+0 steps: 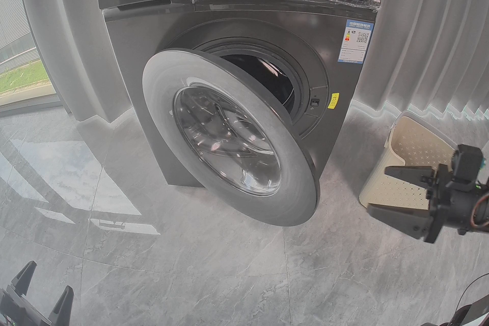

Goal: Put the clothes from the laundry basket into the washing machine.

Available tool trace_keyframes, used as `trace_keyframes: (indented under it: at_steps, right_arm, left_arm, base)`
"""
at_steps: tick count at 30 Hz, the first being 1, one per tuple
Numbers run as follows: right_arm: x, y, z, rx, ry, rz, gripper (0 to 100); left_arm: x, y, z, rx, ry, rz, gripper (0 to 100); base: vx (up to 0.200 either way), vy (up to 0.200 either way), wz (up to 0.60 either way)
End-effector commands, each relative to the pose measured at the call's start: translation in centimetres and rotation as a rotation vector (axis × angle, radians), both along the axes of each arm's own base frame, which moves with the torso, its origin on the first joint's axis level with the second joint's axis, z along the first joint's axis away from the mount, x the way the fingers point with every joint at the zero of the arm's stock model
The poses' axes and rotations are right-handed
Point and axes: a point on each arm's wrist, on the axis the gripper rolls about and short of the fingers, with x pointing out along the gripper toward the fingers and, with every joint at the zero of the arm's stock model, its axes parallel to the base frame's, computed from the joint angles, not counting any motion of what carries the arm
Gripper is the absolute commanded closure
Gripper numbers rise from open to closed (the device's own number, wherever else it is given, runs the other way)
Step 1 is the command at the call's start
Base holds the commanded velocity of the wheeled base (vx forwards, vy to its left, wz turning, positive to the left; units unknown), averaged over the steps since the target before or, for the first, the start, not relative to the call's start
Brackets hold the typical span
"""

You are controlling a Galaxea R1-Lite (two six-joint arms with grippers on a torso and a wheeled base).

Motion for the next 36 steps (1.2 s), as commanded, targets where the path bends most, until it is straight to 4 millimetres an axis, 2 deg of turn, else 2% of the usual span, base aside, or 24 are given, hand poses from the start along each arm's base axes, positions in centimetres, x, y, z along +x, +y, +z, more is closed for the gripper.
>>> trace_keyframes:
  at_steps: [1,4,11,14,20,28,36]
  right_arm:
    - [4.1,4.5,-1.5,0.002,0.101,0.033,0]
    - [5.0,5.0,-1.7,0.022,0.122,0.023,0]
    - [8.5,6.7,-3.6,0.011,0.120,-0.050,0]
    - [9.9,7.3,-3.8,0.022,0.090,-0.105,0]
    - [11.9,7.2,-3.7,0.032,0.062,-0.211,0]
    - [12.9,5.4,-2.6,0.080,-0.019,-0.366,0]
    - [11.6,5.6,-2.3,0.096,-0.042,-0.345,0]
  left_arm:
    - [0.1,0.0,-0.6,-0.019,0.030,-0.013,0]
    - [0.1,0.0,-0.6,-0.021,0.032,-0.013,0]
    - [0.1,0.0,-0.6,-0.013,0.029,-0.013,0]
    - [0.1,0.0,-0.6,-0.012,0.031,-0.013,0]
    - [0.1,0.0,-0.6,-0.006,0.030,-0.014,0]
    - [0.1,0.0,-0.6,-0.003,0.029,-0.014,0]
    - [0.1,0.0,-0.6,0.000,0.029,-0.016,0]
  base:
    - [0.000,0.000,0.00]
    - [0.000,0.000,0.00]
    - [0.000,0.000,0.00]
    - [0.000,0.000,0.00]
    - [0.000,0.000,0.00]
    - [0.000,0.000,0.00]
    - [0.000,0.000,0.00]
